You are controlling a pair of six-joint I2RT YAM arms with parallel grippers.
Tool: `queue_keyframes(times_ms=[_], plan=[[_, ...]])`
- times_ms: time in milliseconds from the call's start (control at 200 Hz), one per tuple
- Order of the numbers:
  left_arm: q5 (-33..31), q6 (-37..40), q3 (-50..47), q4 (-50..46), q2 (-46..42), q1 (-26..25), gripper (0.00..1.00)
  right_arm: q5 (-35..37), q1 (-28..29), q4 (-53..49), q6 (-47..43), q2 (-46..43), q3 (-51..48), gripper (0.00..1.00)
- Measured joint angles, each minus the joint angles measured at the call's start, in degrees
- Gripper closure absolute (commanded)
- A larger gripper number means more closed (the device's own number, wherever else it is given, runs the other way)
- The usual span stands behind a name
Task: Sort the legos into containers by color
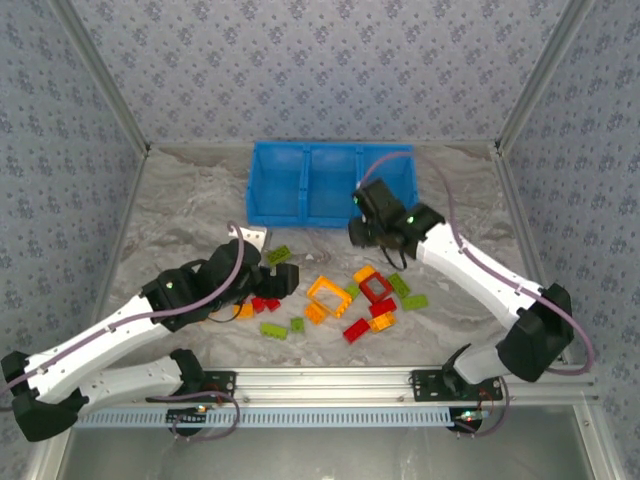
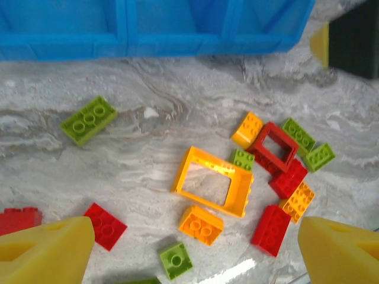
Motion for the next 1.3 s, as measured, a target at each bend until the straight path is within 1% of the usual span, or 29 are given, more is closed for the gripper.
queue_keyframes(times_ms=[115,225,375,535,714,969,1194,1299], plan=[[1.2,-1.6,-3.3,1.4,-0.9,-0.7,0.15,0.3,4.0,-1.2,2.2,-0.1,-8.4,0.62],[1.9,-3.2,-5.4,3.0,-1.2,-1.6,0.16,0.3,5.9,-2.2,3.0,1.5,-11.6,0.62],[1.9,-4.9,-7.8,5.8,-1.8,-3.7,0.17,0.4,6.0,-1.4,2.8,5.0,-11.8,0.63],[0.2,-6.4,-10.2,8.4,-2.8,-8.4,0.17,0.0,5.9,-0.8,2.1,9.9,-11.9,0.66],[-1.2,-7.3,-11.0,11.3,-2.8,-11.4,0.18,-0.3,5.7,-0.6,1.9,11.1,-12.4,0.67],[-2.0,-7.9,-11.5,12.4,-2.8,-12.0,0.18,-0.2,5.6,-0.4,1.2,13.4,-12.4,0.71],[-2.1,-7.8,-11.5,12.4,-2.8,-12.0,0.18,0.1,5.5,-0.4,0.6,14.6,-12.4,0.8],[-2.1,-7.8,-11.5,12.4,-2.8,-12.0,0.18,0.7,5.5,-0.5,0.6,14.6,-12.3,0.82]])
